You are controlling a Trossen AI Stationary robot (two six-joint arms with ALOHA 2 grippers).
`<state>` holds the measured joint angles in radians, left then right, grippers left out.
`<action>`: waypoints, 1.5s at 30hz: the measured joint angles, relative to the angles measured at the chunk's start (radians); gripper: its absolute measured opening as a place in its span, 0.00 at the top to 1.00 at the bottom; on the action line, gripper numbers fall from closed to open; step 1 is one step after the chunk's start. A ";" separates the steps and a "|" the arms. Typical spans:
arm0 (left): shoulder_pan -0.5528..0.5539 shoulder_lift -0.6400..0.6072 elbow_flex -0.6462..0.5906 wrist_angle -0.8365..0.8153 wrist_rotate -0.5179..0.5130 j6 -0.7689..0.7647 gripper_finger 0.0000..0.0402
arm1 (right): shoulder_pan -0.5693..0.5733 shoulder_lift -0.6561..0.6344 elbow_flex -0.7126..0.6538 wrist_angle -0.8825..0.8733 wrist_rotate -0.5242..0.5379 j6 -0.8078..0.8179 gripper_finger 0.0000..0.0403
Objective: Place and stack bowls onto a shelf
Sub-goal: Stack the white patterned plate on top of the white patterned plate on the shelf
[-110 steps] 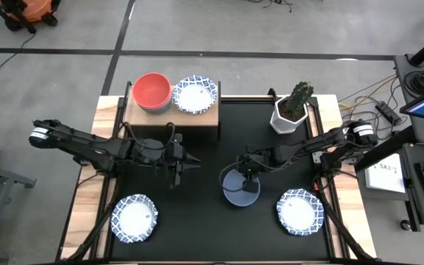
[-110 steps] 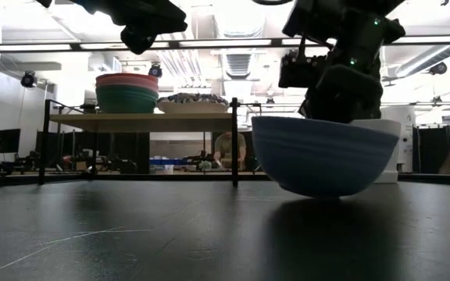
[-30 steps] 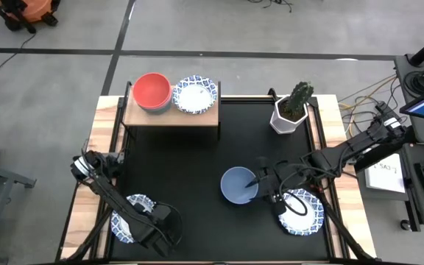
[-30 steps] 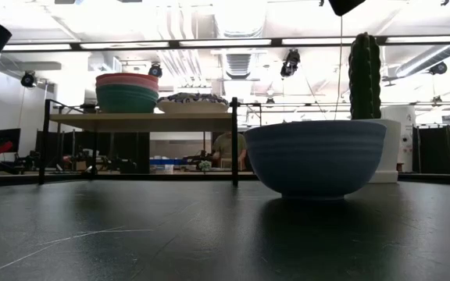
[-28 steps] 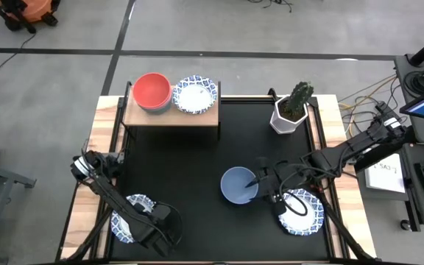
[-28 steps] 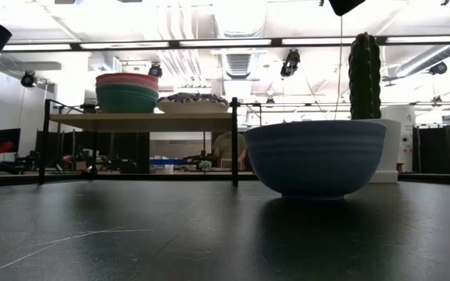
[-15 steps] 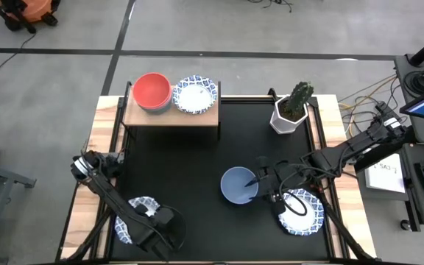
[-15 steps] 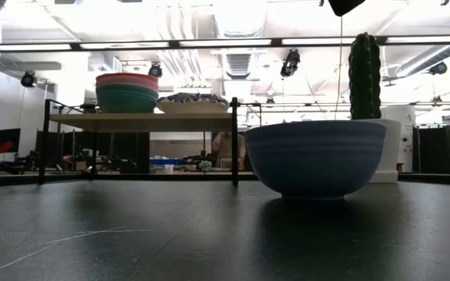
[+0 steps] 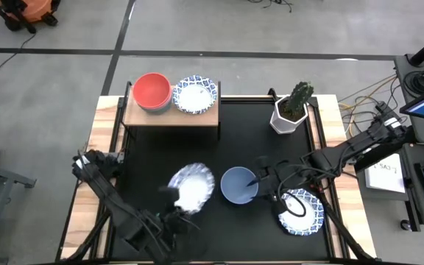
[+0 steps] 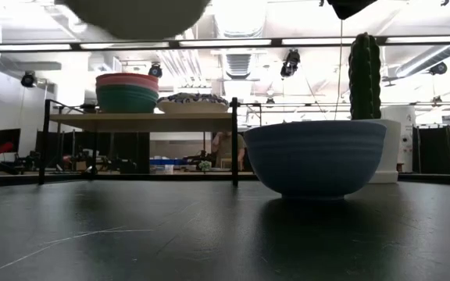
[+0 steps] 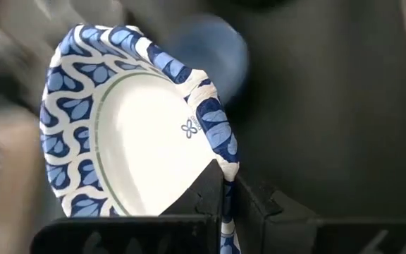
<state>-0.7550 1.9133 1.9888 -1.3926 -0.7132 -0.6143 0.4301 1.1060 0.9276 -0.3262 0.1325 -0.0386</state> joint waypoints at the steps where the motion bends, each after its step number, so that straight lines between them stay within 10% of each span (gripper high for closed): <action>1: 0.018 0.000 0.030 -0.017 -0.038 0.093 1.00 | 0.000 -0.005 0.000 -0.003 0.000 -0.001 0.54; 9: 0.281 -0.033 0.183 -0.159 -0.163 0.555 1.00 | 0.000 -0.051 0.000 -0.017 0.000 -0.013 0.54; 24: 0.976 -0.018 0.207 -0.023 0.245 0.766 1.00 | 0.000 -0.047 -0.003 -0.040 0.000 0.075 0.54; 45: 1.100 0.036 0.206 0.010 0.280 0.781 0.95 | 0.006 -0.037 -0.050 0.000 0.026 0.188 0.54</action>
<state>0.3450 1.9492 2.1948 -1.3827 -0.4332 0.1670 0.4362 1.0687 0.8772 -0.3262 0.1585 0.1497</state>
